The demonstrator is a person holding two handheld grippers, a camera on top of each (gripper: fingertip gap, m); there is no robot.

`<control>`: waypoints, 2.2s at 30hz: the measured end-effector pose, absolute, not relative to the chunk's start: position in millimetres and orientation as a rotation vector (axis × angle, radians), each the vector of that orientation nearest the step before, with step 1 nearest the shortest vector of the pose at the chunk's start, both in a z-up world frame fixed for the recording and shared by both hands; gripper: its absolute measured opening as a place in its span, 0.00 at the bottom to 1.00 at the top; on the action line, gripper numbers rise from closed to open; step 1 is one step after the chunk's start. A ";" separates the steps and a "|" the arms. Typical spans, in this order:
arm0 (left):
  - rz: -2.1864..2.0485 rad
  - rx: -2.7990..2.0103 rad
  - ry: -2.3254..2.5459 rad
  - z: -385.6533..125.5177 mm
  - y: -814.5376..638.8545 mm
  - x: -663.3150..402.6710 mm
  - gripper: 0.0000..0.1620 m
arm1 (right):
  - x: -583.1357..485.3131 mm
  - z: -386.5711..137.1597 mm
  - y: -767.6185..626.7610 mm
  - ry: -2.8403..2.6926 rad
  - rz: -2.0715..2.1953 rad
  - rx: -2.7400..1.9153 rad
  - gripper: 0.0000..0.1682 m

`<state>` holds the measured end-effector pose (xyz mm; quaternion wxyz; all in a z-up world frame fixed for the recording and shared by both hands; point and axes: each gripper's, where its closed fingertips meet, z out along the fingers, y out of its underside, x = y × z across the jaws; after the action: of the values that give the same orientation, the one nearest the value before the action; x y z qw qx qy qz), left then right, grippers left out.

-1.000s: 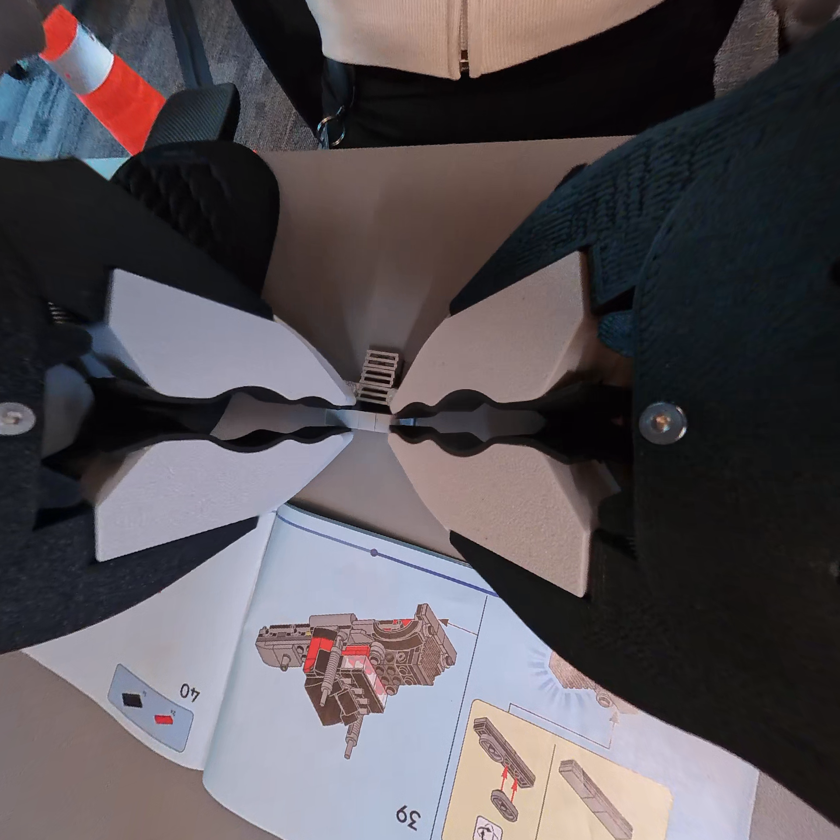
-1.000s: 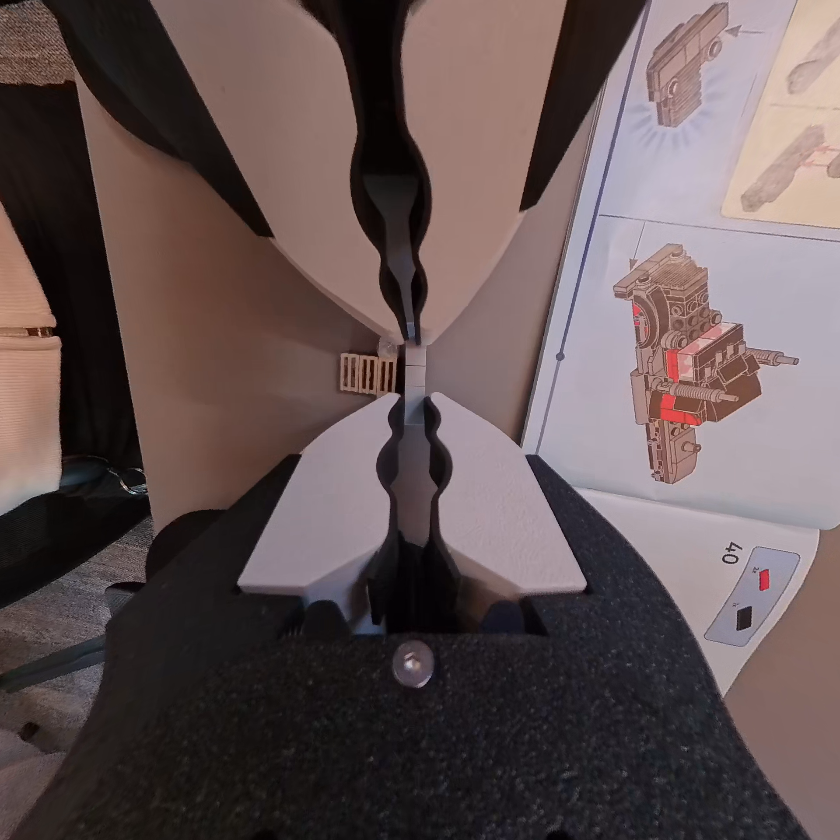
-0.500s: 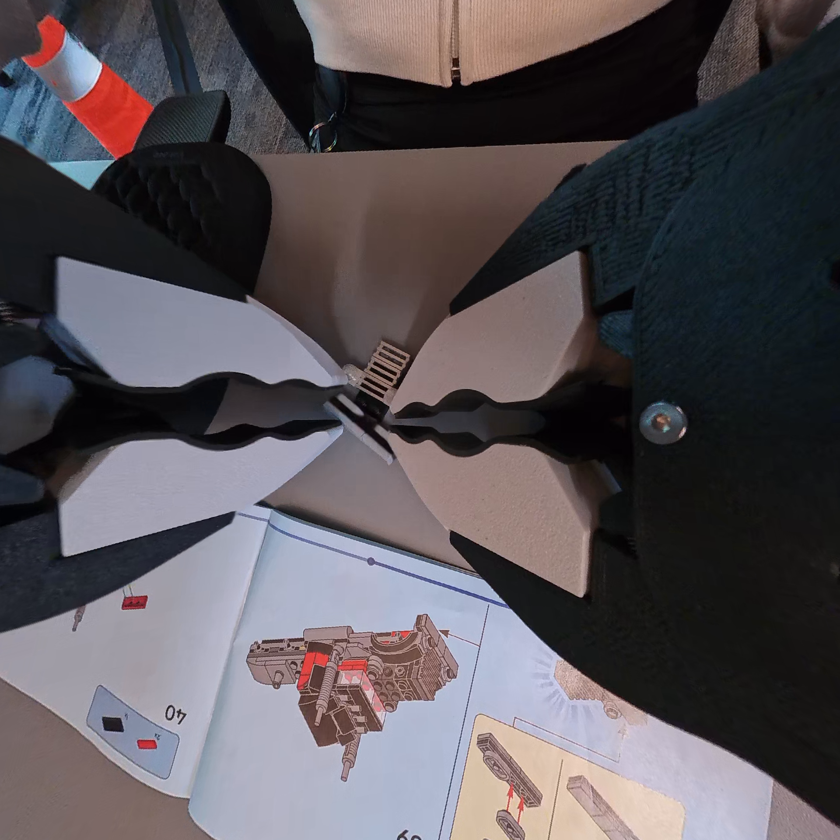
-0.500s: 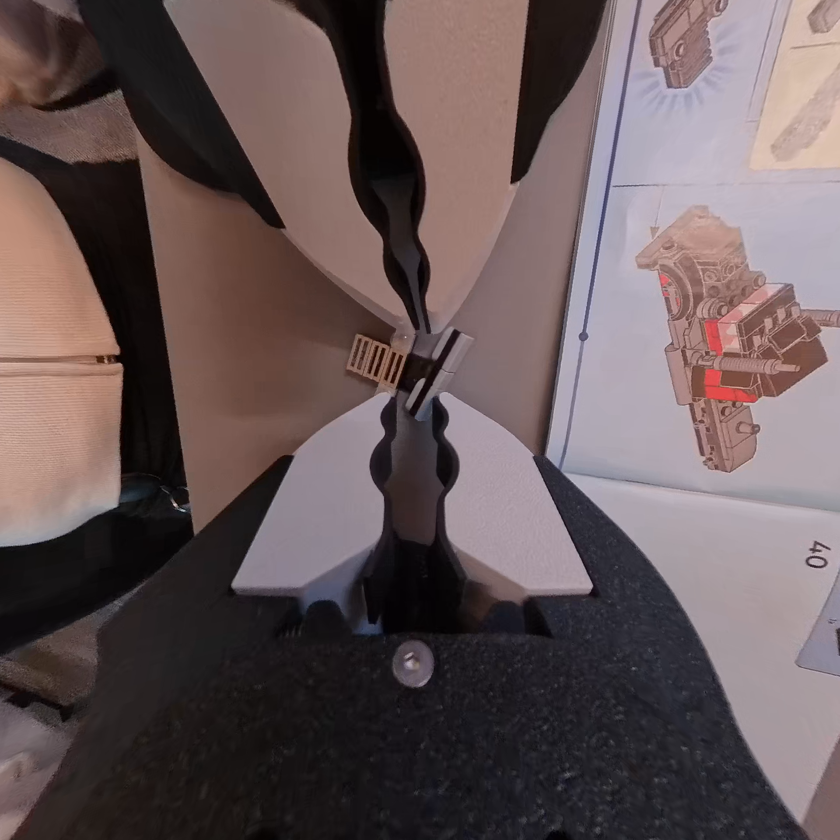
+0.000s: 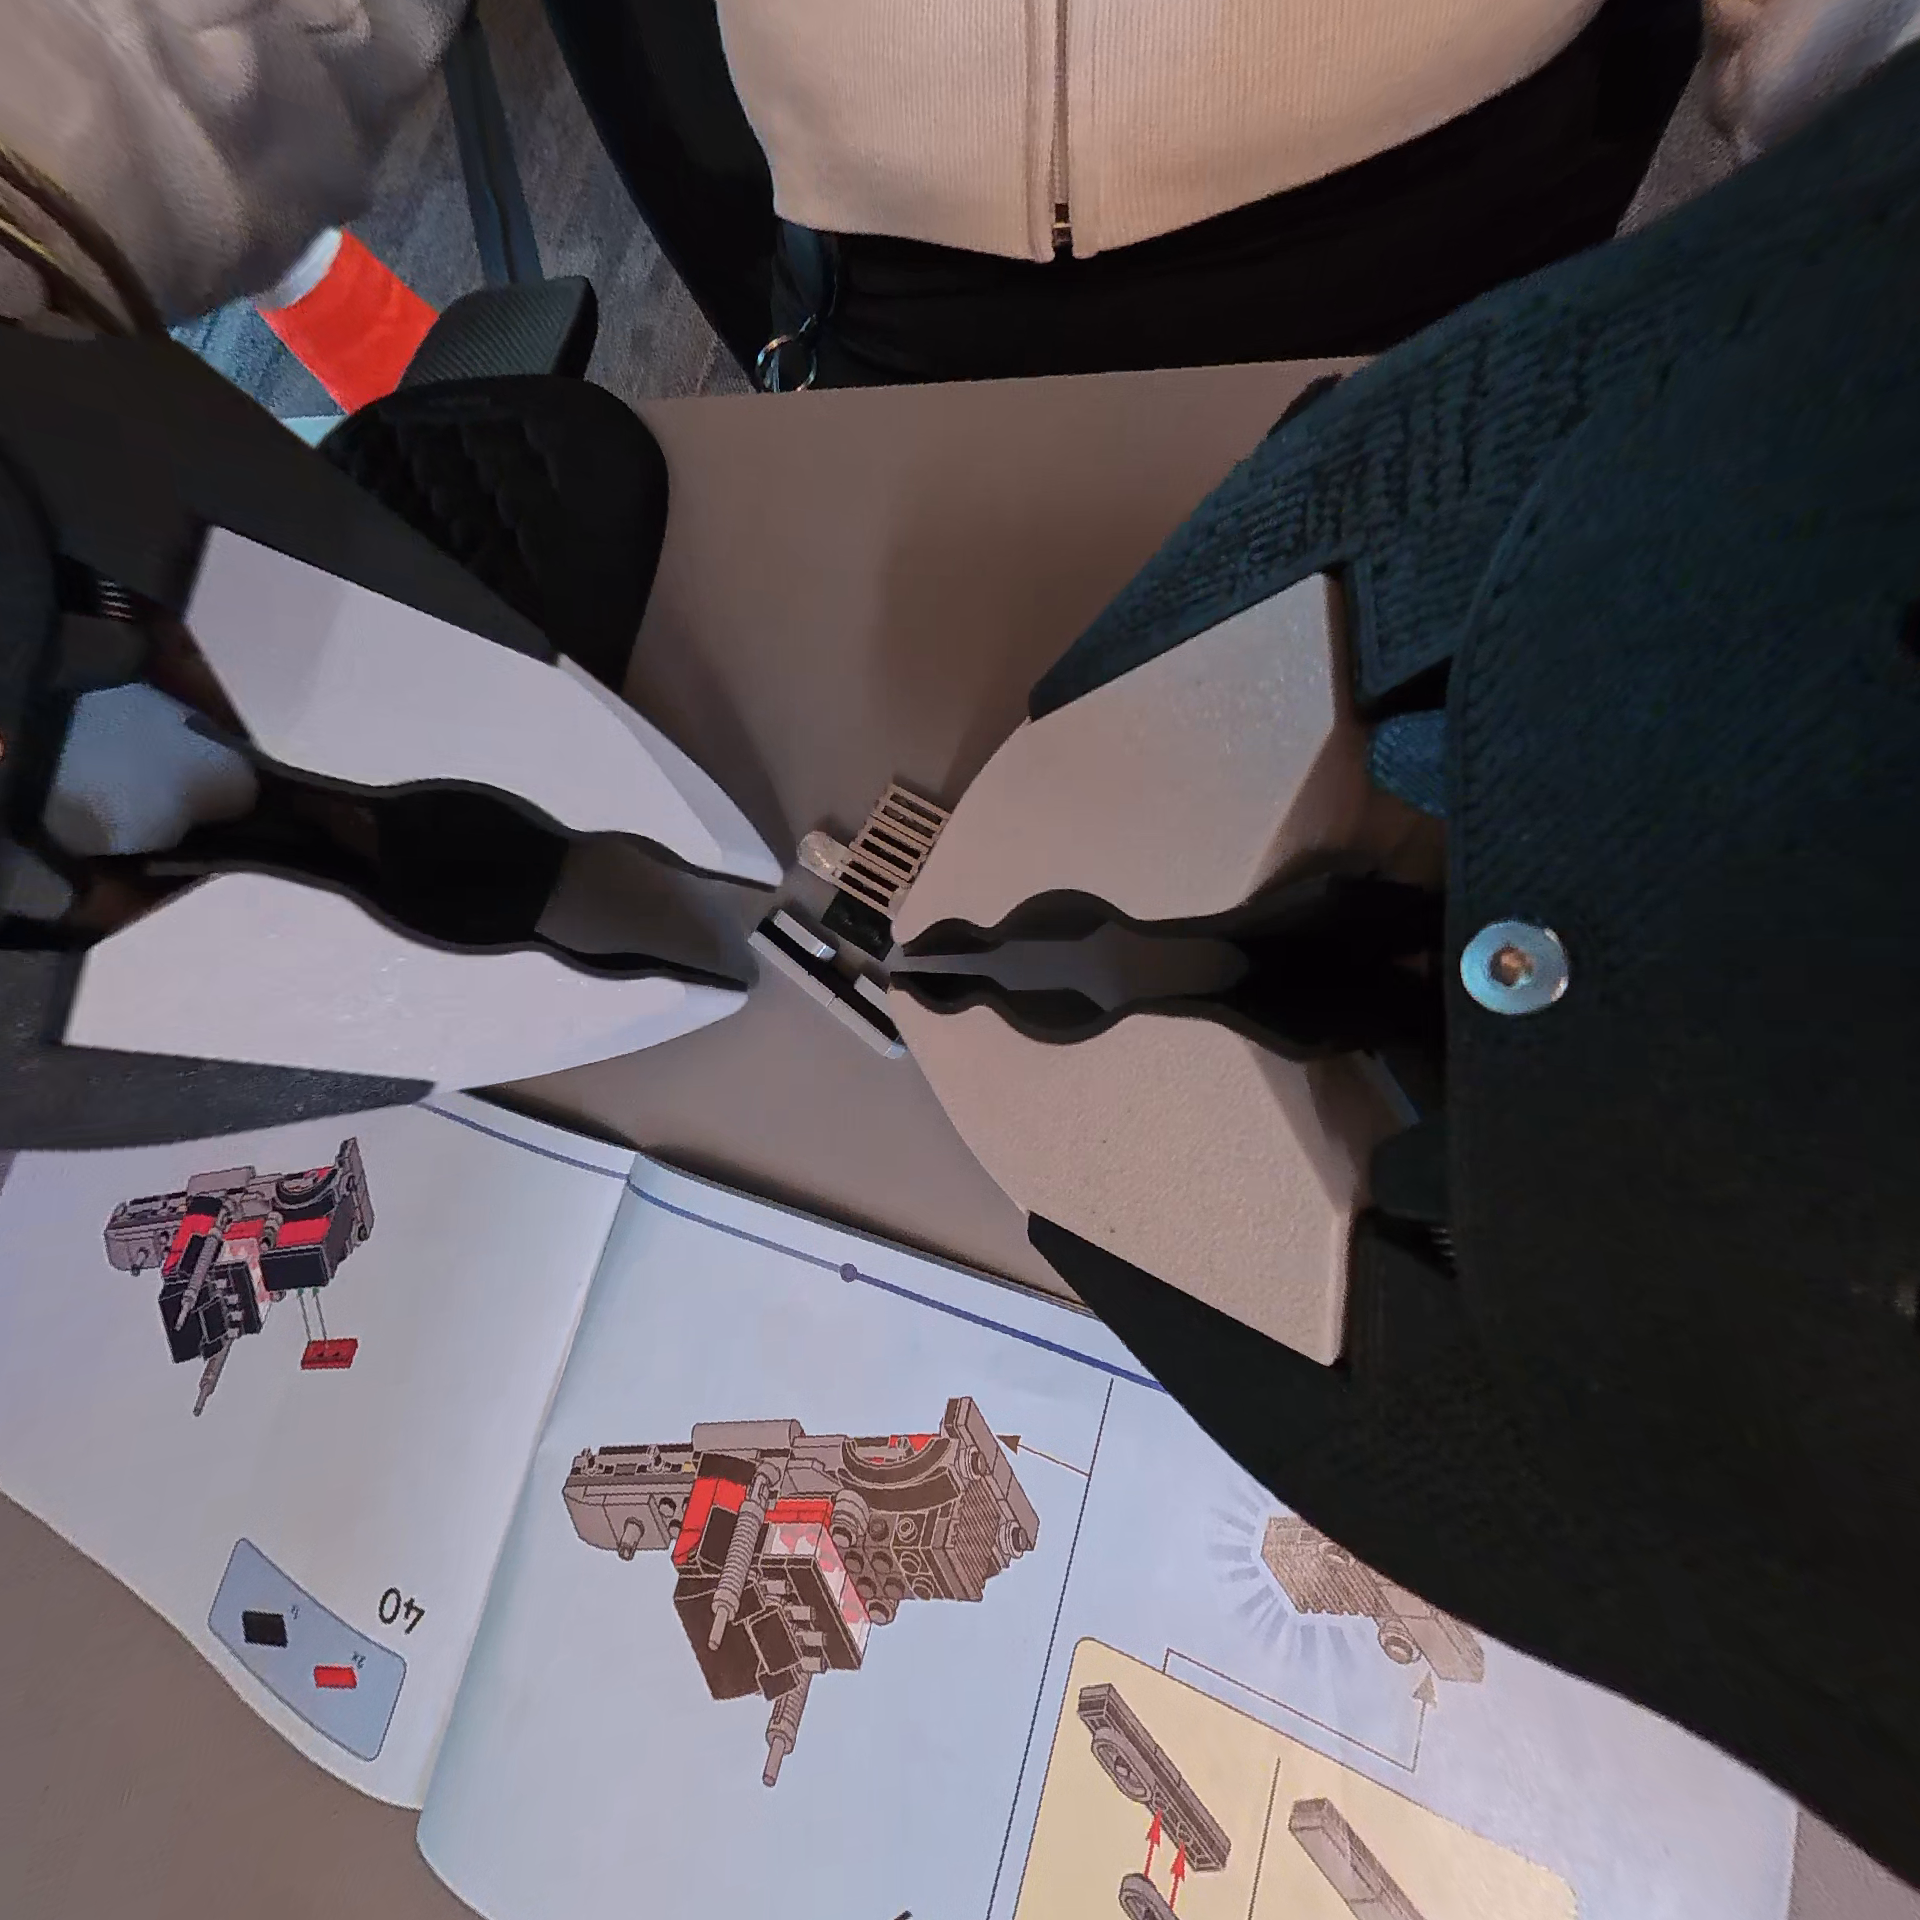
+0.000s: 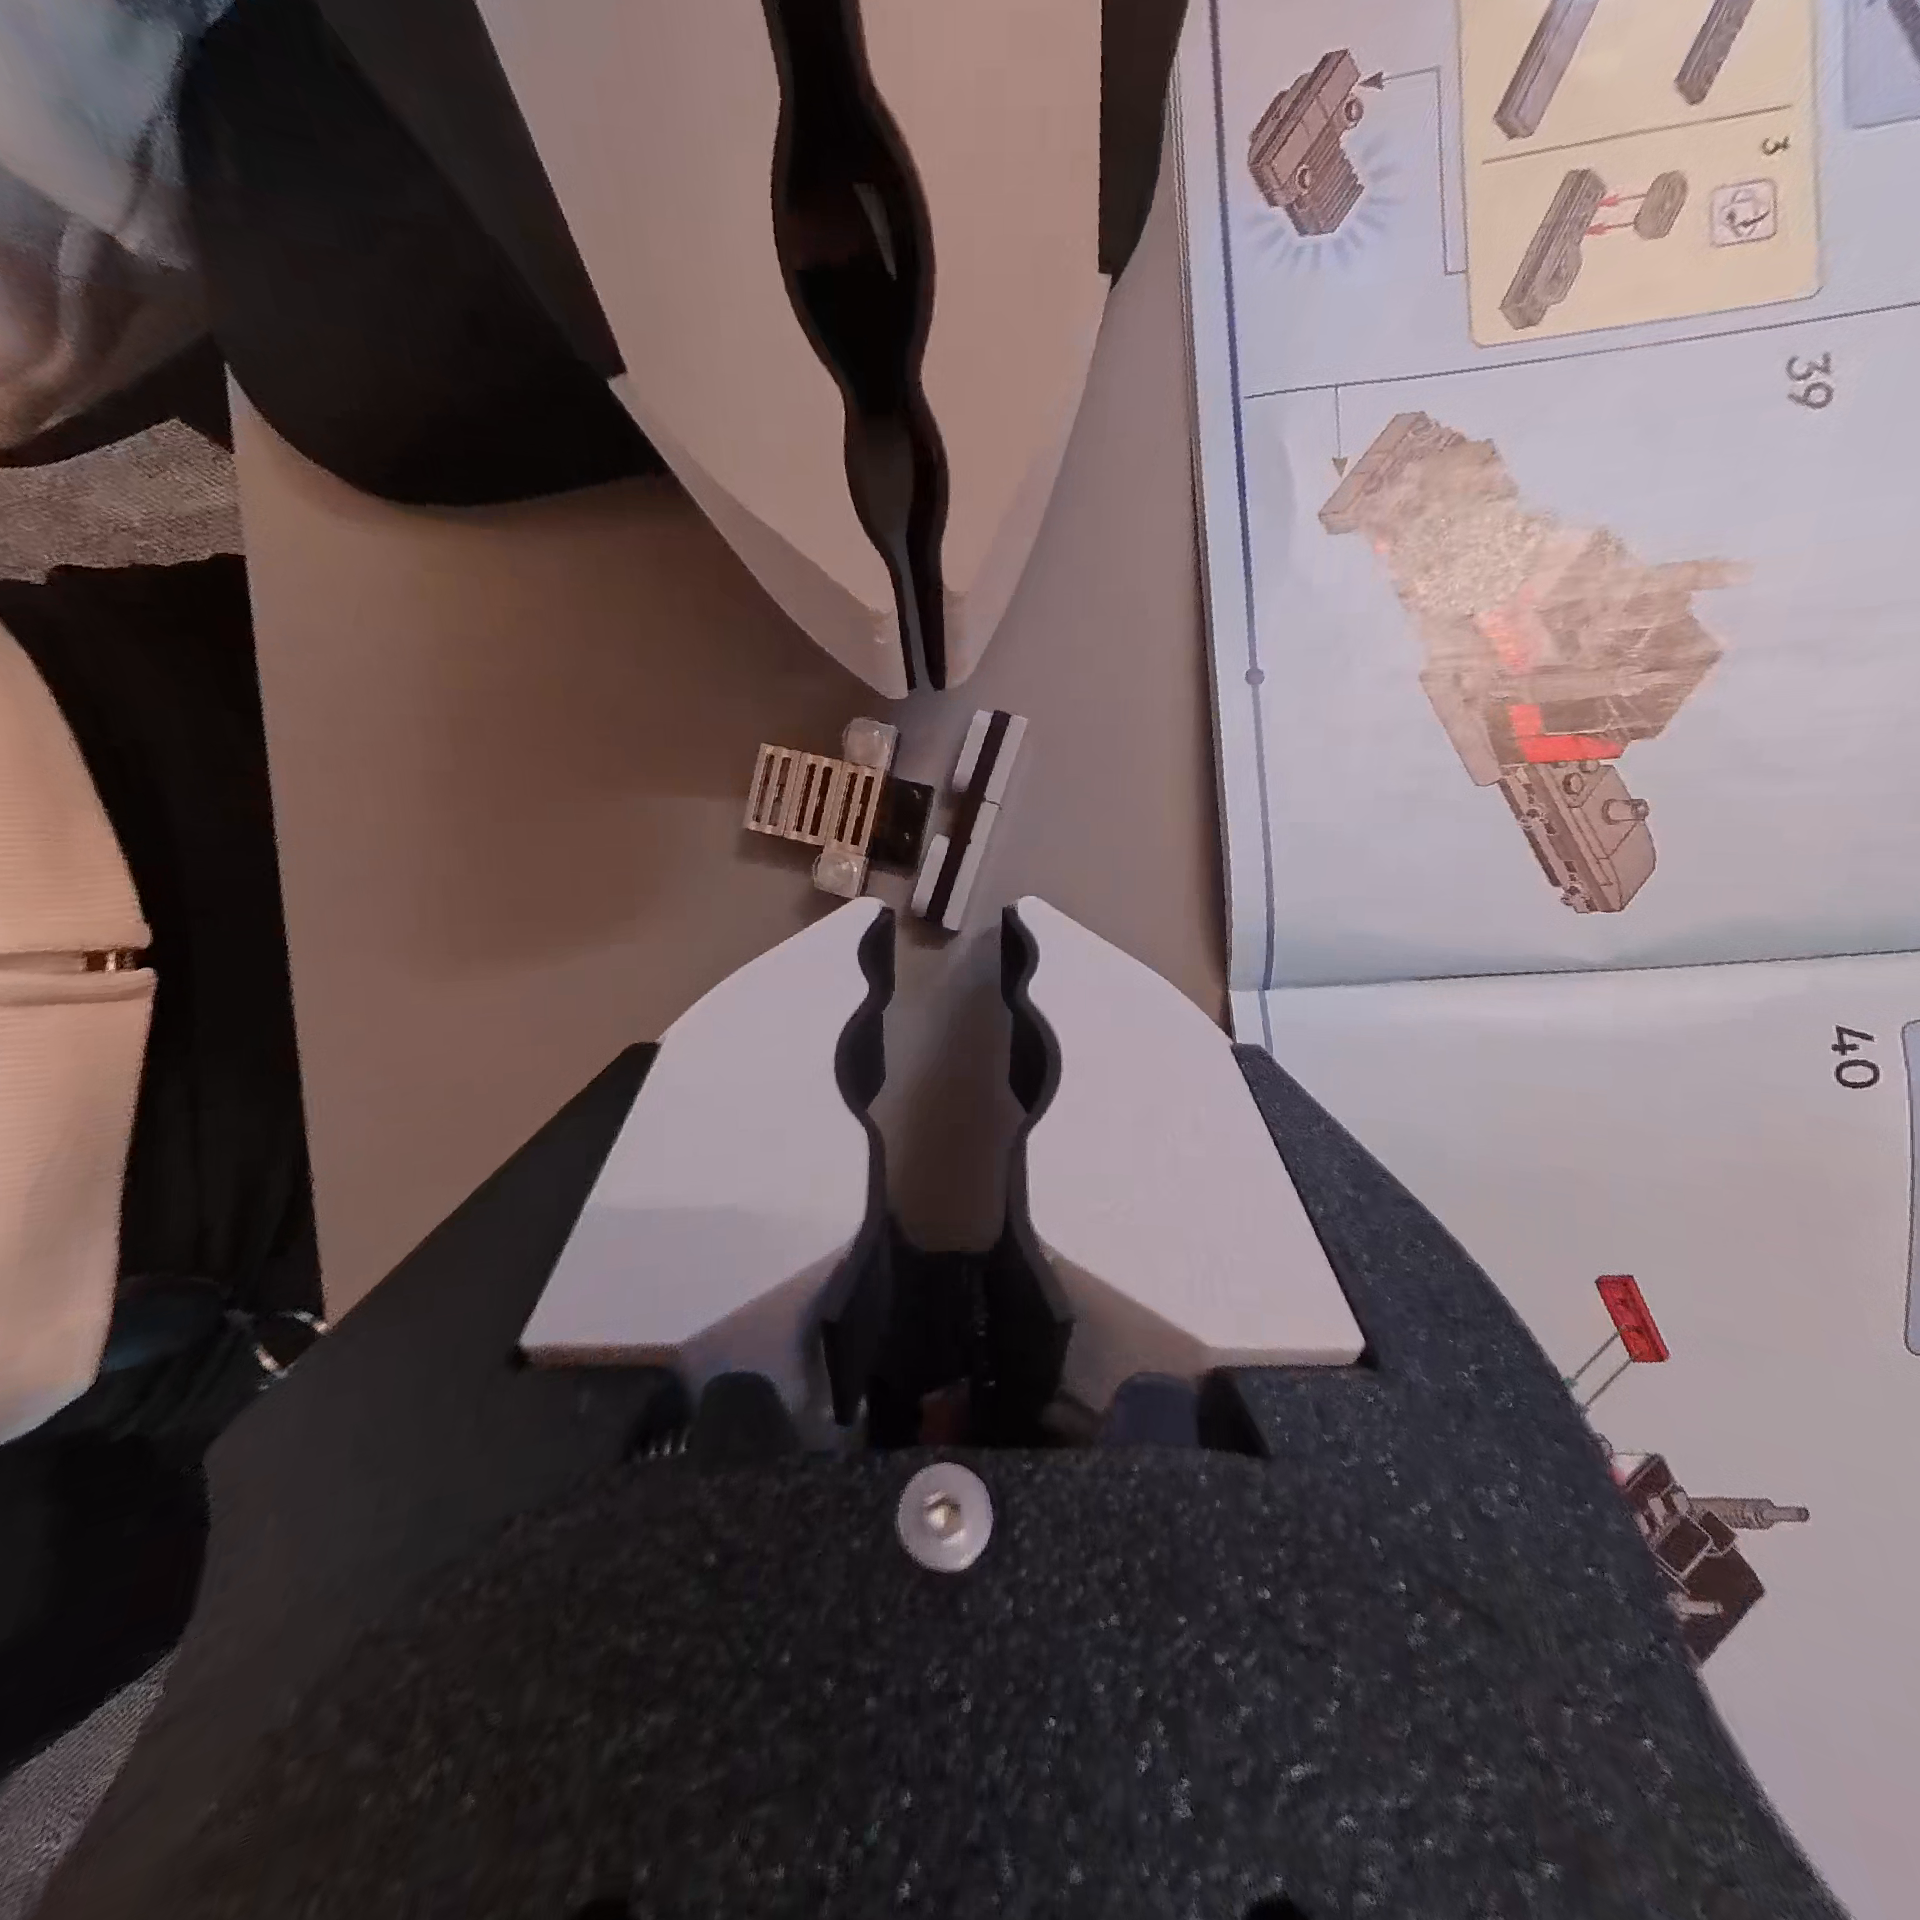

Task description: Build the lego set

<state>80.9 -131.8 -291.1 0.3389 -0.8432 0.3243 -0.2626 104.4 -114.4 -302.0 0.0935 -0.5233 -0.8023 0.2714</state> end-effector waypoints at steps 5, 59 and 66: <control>-0.674 -2.191 0.838 -290.6 -131.3 80.3 0.02 | 100.0 -307.5 -116.5 -2.377 0.831 -1.517 0.07; -0.032 -1.173 0.969 -188.5 -155.3 83.6 0.05 | 97.2 -180.9 -146.4 -1.389 2.862 -1.590 0.17; 0.466 -1.009 1.191 -162.7 -150.4 94.3 0.05 | 103.3 -155.1 -147.7 -1.228 2.986 -1.531 0.15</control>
<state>94.3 -150.4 -162.7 0.6862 -0.4506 0.5318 0.2079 103.3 -147.7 -155.1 -0.2142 -0.4184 -0.3358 0.8163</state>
